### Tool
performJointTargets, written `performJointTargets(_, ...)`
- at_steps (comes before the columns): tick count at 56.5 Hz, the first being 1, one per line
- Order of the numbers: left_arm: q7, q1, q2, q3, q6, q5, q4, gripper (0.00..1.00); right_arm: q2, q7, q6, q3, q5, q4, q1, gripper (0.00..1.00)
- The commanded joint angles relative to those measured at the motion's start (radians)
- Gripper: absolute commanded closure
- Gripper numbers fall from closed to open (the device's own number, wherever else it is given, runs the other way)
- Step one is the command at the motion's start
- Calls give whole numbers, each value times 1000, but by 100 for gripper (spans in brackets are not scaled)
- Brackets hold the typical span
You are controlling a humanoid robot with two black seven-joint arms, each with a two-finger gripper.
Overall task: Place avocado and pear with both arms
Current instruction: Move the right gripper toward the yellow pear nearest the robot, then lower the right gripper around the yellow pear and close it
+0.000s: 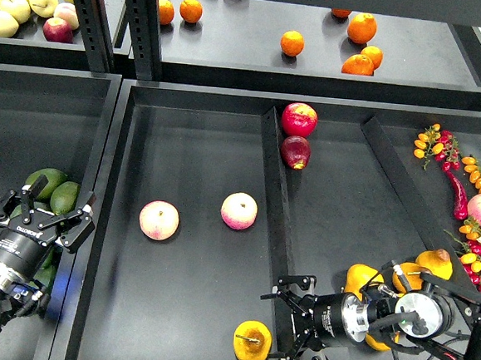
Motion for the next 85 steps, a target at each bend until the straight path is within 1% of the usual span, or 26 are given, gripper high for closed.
performJointTargets(1, 0, 0, 0, 12, 0, 0, 1, 1, 10, 0, 0, -3, 0, -23, -2, 1)
performJointTargets(15, 0, 0, 0, 46, 0, 0, 6, 1, 30, 0, -3, -10, 1, -52, -12, 3)
performJointTargets(31, 0, 0, 0, 50, 0, 0, 9, 1, 59, 0, -8, -18, 1, -73, -18, 3)
performJointTargets(51, 0, 0, 0, 50, 0, 0, 9, 1, 100, 0, -8, -15, 3, -121, -31, 9)
performJointTargets(53, 0, 0, 0, 50, 0, 0, 8, 1, 105, 0, -8, -16, 3, -129, -31, 11)
performJointTargets(75, 0, 6, 0, 50, 0, 0, 5, 1, 133, 0, -8, -7, 9, -169, -40, 20)
performJointTargets(85, 0, 19, 0, 50, 0, 0, 3, 1, 142, 0, -8, 4, 9, -176, -46, 30)
